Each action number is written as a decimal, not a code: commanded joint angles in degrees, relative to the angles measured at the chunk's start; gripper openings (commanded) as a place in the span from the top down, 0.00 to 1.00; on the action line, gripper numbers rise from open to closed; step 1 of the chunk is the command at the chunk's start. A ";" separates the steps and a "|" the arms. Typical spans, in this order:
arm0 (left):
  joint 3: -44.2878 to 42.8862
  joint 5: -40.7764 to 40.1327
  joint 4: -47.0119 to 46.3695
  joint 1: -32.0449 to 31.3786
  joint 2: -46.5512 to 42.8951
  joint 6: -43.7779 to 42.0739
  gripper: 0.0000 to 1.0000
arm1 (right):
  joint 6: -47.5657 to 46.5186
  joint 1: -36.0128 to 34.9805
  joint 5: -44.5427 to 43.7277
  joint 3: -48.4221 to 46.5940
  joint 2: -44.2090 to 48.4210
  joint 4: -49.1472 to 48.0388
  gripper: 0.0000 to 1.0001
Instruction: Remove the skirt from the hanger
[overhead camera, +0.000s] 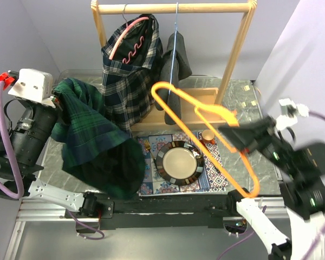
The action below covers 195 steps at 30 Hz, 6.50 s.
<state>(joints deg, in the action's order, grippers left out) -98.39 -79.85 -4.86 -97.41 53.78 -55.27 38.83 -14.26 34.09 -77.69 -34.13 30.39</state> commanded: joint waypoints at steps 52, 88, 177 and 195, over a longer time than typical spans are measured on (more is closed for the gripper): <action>5.40 -0.83 0.47 0.02 -1.66 3.93 0.99 | -27.23 -5.43 -57.29 -57.48 -71.85 -10.35 1.00; -2.50 11.03 12.67 0.02 2.20 15.27 0.99 | -20.98 -31.15 -12.29 -28.84 -33.11 1.27 0.00; 11.64 94.62 55.76 71.39 -18.89 60.63 0.03 | -14.22 -59.48 -52.98 -53.44 -65.98 -22.21 1.00; 15.16 93.31 45.12 71.39 -18.27 62.91 0.03 | -0.70 -65.80 -45.60 -44.13 -64.92 -37.50 1.00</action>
<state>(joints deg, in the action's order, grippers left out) -83.18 12.64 45.43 -25.71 35.57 6.94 31.81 -77.45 -15.27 -122.10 -101.30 6.13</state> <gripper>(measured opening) 0.968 0.042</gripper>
